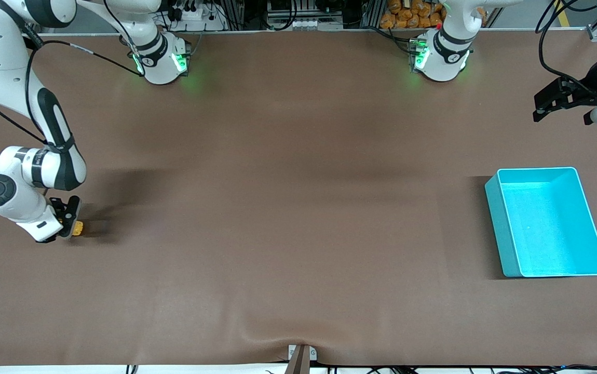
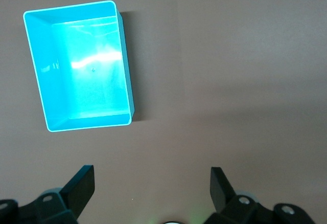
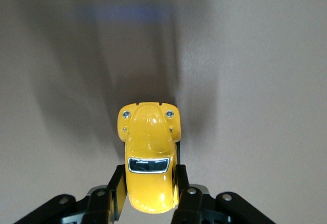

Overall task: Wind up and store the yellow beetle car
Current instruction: 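Drag the held car backward along the table with the right gripper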

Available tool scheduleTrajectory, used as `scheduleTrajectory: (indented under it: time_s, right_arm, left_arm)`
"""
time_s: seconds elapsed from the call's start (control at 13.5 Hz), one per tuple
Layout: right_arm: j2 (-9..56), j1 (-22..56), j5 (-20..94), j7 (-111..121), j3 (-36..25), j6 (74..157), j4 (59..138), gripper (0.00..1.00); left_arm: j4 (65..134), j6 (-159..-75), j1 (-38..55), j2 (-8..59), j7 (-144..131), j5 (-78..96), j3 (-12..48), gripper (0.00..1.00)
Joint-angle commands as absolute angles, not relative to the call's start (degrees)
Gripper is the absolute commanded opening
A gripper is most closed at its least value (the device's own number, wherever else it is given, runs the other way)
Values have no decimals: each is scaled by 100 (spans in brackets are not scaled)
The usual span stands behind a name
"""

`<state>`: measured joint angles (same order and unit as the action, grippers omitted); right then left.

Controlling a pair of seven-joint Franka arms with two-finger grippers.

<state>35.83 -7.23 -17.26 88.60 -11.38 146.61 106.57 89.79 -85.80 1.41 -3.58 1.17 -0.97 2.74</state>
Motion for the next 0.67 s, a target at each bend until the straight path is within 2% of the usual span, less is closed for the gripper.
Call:
scheduleTrajectory:
  time_s: [0.0,0.07,0.45,0.59]
  right_arm:
    - [3850,-879,-1802,8877,-1063,14722,10328,61]
    - [3806,-870,-1802,8903,-1063,14704,10258,100]
    - [3797,-879,-1697,8912,-1046,13546,9520,100]
    - [3806,-992,-1600,9026,-1046,13377,9475,100]
  left_arm:
    - [8868,-8578,105,-308,193,0,272,100]
    - [8868,-8578,105,-308,193,0,272,100]
    - [8868,-8578,105,-299,193,0,272,100]
    - [8868,-8578,105,-308,193,0,272,100]
